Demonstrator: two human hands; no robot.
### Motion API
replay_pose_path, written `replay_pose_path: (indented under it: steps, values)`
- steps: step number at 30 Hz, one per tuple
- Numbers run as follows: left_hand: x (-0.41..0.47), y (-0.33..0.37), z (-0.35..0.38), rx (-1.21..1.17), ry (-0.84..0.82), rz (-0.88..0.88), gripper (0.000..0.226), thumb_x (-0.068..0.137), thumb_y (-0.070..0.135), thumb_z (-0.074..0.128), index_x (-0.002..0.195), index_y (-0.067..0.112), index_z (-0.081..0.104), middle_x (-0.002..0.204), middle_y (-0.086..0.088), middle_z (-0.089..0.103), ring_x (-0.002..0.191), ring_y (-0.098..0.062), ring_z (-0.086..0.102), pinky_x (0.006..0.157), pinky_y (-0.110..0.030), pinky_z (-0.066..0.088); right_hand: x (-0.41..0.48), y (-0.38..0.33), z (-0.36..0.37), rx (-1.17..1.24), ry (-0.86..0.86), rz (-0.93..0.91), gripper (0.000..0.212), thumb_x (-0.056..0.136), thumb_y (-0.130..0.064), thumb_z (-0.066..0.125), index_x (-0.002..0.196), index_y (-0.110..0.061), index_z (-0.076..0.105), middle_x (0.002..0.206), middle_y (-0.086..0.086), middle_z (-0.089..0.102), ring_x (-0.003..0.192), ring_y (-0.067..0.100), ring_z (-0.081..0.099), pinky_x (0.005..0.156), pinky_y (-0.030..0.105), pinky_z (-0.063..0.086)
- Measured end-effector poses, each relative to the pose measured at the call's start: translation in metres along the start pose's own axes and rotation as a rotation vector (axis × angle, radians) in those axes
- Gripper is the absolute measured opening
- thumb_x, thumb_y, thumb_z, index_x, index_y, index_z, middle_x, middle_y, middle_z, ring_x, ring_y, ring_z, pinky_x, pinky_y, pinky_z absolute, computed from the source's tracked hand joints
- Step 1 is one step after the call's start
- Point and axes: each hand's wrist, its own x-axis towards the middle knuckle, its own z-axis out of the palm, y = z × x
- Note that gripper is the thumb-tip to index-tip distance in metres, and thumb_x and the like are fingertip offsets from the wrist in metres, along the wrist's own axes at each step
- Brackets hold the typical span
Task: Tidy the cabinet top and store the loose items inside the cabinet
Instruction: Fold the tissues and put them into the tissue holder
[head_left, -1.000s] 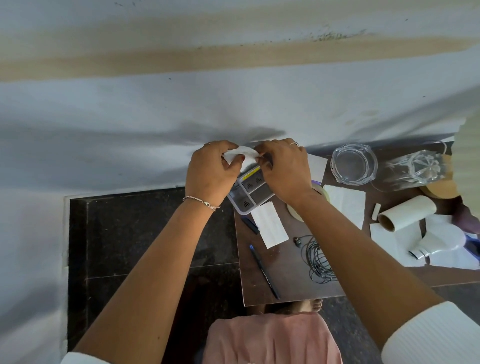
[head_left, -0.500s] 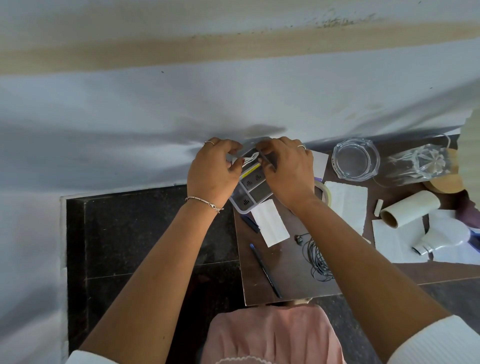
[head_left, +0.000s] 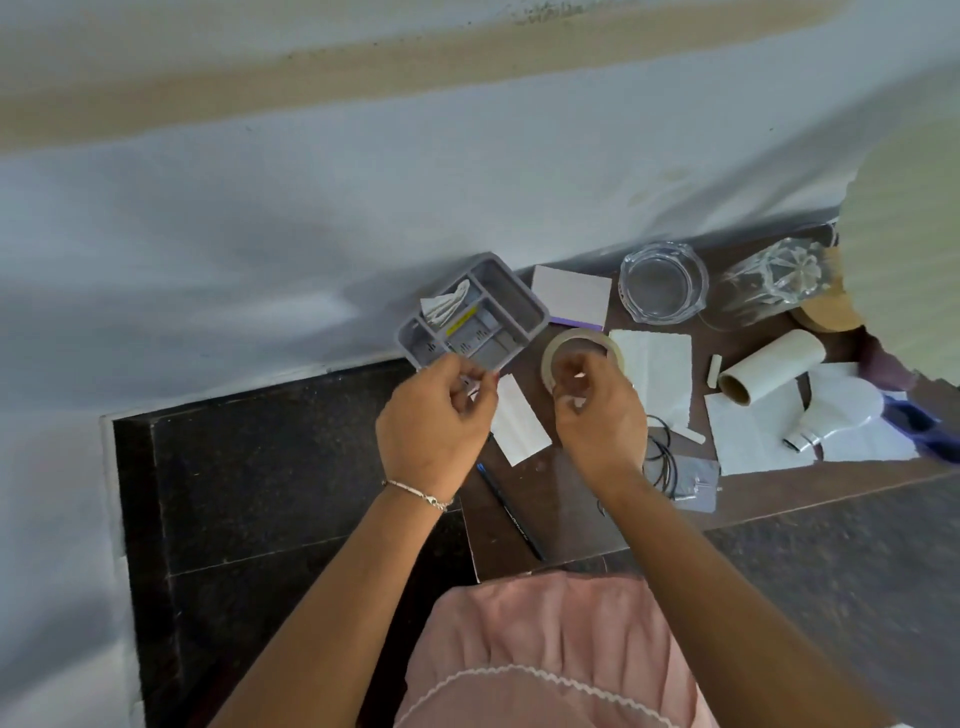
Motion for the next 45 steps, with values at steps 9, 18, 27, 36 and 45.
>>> replay_pose_path:
  steps: [9, 18, 27, 36, 45]
  values:
    - [-0.039, -0.037, 0.047, -0.073, -0.180, -0.295, 0.038, 0.085, 0.028, 0.066, 0.123, 0.028, 0.060, 0.061, 0.009, 0.051, 0.063, -0.012, 0.054, 0.063, -0.032, 0.049, -0.033, 0.028, 0.027, -0.265, -0.025, -0.006, 0.019, 0.087, -0.024, 0.062, 0.103, -0.018, 0.069, 0.101, 0.003, 0.066, 0.100, 0.026, 0.055, 0.084, 0.038, 0.040]
    - [-0.037, -0.056, 0.073, -0.165, -0.058, -0.245, 0.033, 0.086, 0.027, 0.067, 0.118, 0.024, 0.066, 0.057, 0.005, 0.049, 0.056, -0.009, 0.049, 0.059, -0.019, 0.042, -0.031, 0.030, 0.064, -0.239, 0.067, -0.028, 0.033, 0.095, -0.039, 0.052, 0.119, -0.021, 0.064, 0.115, 0.004, 0.060, 0.110, 0.027, 0.052, 0.091, 0.040, 0.035]
    - [-0.034, -0.070, 0.089, -0.190, 0.016, -0.206, 0.027, 0.081, 0.039, 0.070, 0.106, 0.030, 0.071, 0.048, 0.006, 0.046, 0.046, -0.007, 0.046, 0.053, -0.021, 0.040, -0.022, 0.036, 0.081, -0.281, 0.232, -0.165, 0.017, 0.079, -0.034, 0.072, 0.093, -0.024, 0.070, 0.090, -0.006, 0.067, 0.095, 0.020, 0.062, 0.085, 0.035, 0.034]
    - [-0.040, -0.078, 0.094, -0.336, 0.073, -0.074, 0.021, 0.079, 0.036, 0.073, 0.099, 0.032, 0.071, 0.050, 0.005, 0.053, 0.049, -0.006, 0.051, 0.059, -0.024, 0.048, -0.027, 0.043, 0.085, -0.162, 0.277, -0.238, 0.005, 0.081, -0.020, 0.068, 0.082, -0.021, 0.063, 0.083, -0.007, 0.066, 0.086, 0.021, 0.061, 0.076, 0.029, 0.022]
    - [-0.047, -0.051, 0.065, -0.512, 0.153, 0.205, 0.040, 0.076, 0.036, 0.076, 0.110, 0.027, 0.057, 0.053, 0.005, 0.056, 0.047, -0.011, 0.053, 0.056, -0.033, 0.052, -0.046, 0.046, 0.049, 0.441, 0.289, -0.168, 0.010, 0.089, -0.018, 0.065, 0.095, -0.023, 0.058, 0.088, -0.016, 0.064, 0.089, 0.005, 0.062, 0.083, 0.031, 0.048]
